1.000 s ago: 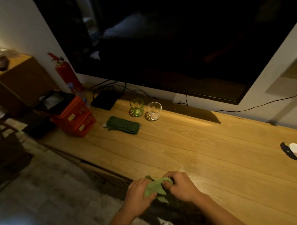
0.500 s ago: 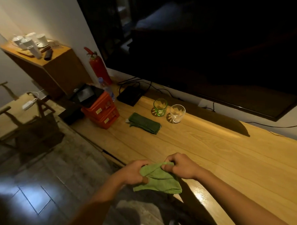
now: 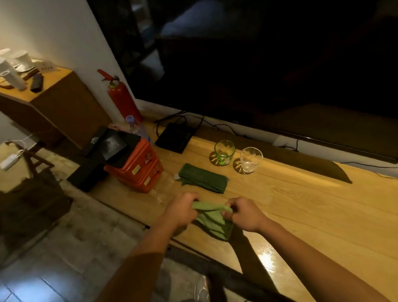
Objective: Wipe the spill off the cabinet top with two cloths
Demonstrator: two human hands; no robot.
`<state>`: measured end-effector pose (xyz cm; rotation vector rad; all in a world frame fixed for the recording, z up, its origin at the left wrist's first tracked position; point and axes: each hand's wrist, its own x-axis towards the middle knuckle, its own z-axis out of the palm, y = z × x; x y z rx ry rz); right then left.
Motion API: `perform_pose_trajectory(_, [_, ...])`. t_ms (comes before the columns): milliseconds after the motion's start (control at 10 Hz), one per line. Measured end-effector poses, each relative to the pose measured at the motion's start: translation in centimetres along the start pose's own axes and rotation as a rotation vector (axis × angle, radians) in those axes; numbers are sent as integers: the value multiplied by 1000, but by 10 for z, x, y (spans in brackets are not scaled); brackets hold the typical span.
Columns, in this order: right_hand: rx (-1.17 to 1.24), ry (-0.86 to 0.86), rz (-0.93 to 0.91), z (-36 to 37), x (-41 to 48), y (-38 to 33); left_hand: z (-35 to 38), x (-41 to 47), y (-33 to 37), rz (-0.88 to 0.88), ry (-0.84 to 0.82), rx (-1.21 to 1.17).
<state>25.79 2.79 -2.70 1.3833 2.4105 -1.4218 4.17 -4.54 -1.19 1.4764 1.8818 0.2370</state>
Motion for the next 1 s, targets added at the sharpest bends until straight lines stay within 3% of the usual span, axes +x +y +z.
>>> perform_pose_trajectory(200, [-26, 341, 37, 18, 33, -21, -11, 43, -30, 119, 236, 74])
perform_pose_trajectory(300, [-70, 314, 83, 51, 37, -17, 7, 42, -60, 169, 229, 178])
perform_pose_trajectory(500, [-226, 65, 189, 130, 21, -13, 67, 6, -123, 163, -80, 427])
perform_pose_trajectory(700, [-281, 51, 211, 156, 15, -30, 73, -4, -132, 216, -1, 456])
perform_pose_trajectory(1000, [-186, -6, 204, 154, -3, -35, 77, -25, -124, 123, 3, 514])
